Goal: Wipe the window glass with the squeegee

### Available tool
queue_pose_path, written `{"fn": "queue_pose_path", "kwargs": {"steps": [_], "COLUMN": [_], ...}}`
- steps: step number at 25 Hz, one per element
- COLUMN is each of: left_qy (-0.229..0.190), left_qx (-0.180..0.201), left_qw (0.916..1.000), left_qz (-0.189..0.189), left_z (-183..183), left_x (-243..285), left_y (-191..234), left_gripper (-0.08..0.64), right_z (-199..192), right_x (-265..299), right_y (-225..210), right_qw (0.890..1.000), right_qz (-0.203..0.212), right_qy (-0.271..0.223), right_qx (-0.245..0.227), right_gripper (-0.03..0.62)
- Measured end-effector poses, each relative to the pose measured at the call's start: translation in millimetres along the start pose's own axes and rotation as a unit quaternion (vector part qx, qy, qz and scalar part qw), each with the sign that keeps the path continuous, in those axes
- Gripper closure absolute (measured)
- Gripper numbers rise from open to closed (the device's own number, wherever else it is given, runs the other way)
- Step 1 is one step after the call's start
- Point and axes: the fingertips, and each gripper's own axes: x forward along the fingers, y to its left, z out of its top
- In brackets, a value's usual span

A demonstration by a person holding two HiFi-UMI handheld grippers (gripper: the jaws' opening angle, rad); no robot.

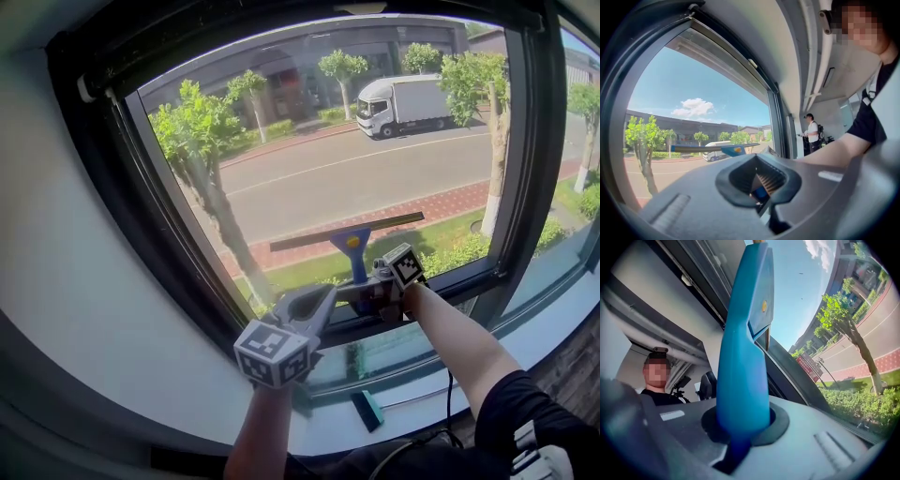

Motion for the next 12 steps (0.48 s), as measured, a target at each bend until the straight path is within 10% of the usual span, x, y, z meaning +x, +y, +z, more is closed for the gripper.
{"fn": "queue_pose_path", "kwargs": {"steps": [12], "left_qy": [0.002], "left_qx": [-0.009], "left_qw": [1.0], "left_qz": [-0.001], "left_z": [-7], "left_x": [1], "left_y": [0], "left_gripper": [0.558], "right_z": [-34], "right_x": [-2], "right_y": [-12], "right_qw": [0.997], "right_qz": [0.026], "right_qy": [-0.024], "right_qx": [0.075], "right_gripper": [0.574]}}
